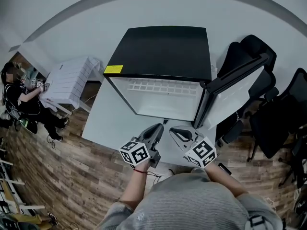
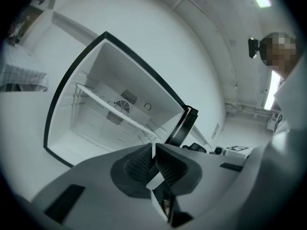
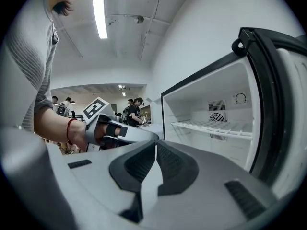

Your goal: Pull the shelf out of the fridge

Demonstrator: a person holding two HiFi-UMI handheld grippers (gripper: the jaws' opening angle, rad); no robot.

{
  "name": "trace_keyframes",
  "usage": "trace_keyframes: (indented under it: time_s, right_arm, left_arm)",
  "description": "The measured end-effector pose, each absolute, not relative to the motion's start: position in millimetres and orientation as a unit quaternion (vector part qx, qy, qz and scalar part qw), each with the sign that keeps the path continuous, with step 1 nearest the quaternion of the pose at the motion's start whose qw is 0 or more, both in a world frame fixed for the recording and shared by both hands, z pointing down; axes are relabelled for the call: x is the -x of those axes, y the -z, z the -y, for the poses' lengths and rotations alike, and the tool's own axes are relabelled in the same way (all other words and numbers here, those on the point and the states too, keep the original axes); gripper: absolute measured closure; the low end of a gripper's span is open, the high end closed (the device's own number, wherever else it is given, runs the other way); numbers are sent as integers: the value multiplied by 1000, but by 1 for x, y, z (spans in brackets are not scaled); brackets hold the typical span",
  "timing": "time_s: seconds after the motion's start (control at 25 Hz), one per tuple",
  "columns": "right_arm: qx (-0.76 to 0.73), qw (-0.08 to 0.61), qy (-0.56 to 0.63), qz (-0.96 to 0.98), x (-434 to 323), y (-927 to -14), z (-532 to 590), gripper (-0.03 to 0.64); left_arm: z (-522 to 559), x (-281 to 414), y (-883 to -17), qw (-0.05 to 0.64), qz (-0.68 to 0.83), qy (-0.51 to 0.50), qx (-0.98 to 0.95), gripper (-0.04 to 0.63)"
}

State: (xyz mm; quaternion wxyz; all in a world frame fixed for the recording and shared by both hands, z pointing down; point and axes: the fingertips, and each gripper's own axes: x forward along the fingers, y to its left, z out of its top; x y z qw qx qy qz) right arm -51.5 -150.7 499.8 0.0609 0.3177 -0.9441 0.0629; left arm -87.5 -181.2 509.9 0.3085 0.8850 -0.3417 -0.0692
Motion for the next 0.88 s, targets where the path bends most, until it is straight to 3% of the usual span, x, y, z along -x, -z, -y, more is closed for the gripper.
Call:
trace_keyframes:
  time_s: [0.12,0.28,0.4,0.88]
  right_arm:
    - [-325,59,-66,942,48,-500,155,603]
    - [-329,62,-67,940,44,-502,155,603]
    - [-331,63,-65,939,42,-503,154,603]
    - [-342,70,-64,935,36,-508,153,603]
  left_arm:
    - [200,84,-512,378,309,113,-865,565]
    - [222,82,-516,465,269,172,-826,480]
    - [237,82,-513,516,254,228,-786,471]
    - [276,85,-512,539,261,277,-752,471]
